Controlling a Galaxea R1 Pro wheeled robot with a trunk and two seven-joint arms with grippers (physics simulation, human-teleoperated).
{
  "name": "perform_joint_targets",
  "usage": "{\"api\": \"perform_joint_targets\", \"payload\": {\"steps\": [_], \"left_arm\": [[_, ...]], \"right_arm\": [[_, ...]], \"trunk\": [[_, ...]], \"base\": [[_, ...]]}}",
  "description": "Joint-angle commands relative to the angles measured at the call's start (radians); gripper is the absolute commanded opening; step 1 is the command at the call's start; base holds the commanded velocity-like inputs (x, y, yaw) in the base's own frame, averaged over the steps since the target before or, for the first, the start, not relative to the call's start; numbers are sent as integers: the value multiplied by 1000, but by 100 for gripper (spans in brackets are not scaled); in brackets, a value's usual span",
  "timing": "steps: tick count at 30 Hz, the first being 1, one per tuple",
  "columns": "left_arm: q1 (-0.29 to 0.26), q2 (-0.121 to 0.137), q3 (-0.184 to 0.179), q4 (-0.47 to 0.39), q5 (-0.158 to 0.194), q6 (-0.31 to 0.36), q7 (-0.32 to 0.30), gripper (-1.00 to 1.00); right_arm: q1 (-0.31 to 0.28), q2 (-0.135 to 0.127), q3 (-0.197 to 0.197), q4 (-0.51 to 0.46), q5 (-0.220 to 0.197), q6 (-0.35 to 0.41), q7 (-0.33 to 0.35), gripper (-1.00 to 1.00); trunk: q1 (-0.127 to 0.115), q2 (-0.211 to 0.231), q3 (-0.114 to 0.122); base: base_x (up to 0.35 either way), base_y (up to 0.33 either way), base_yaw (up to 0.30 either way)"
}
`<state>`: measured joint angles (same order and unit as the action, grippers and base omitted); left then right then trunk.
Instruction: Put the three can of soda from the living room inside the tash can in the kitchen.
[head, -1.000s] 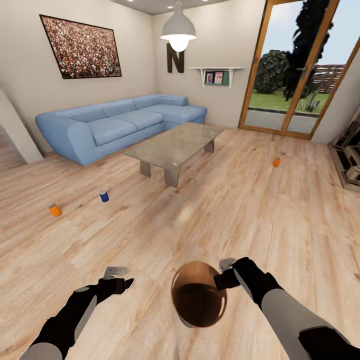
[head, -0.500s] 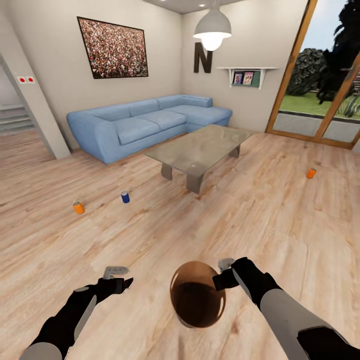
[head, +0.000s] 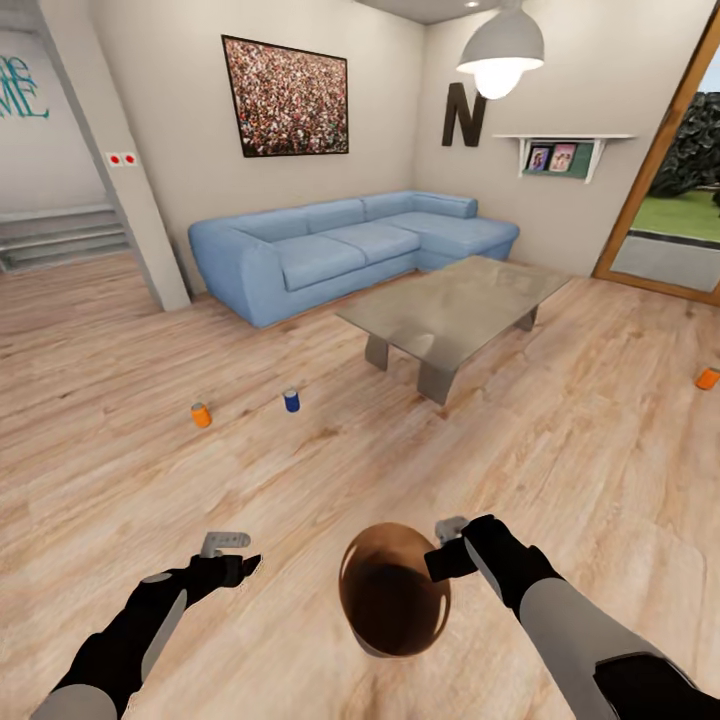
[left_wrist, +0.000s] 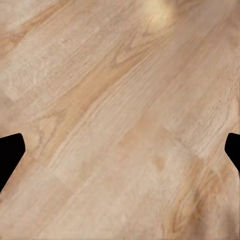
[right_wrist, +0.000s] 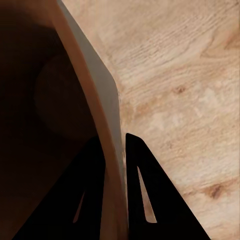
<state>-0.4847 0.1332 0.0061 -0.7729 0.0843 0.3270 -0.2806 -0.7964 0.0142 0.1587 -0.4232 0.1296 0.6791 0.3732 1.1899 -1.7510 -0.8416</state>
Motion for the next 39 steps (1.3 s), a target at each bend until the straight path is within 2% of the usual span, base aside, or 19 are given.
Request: {"api": "perform_joint_targets", "payload": {"steps": [1, 39], "left_arm": [[0, 0, 0, 0, 0, 0, 0, 100], [0, 0, -2, 0, 0, -2, 0, 100]], "right_arm": [[0, 0, -2, 0, -18, 4, 5, -100], [0, 9, -2, 0, -19, 4, 4, -100]], "trunk": [[0, 0, 0], [0, 0, 0]], "base": [[300, 131, 153], [300, 134, 12]]}}
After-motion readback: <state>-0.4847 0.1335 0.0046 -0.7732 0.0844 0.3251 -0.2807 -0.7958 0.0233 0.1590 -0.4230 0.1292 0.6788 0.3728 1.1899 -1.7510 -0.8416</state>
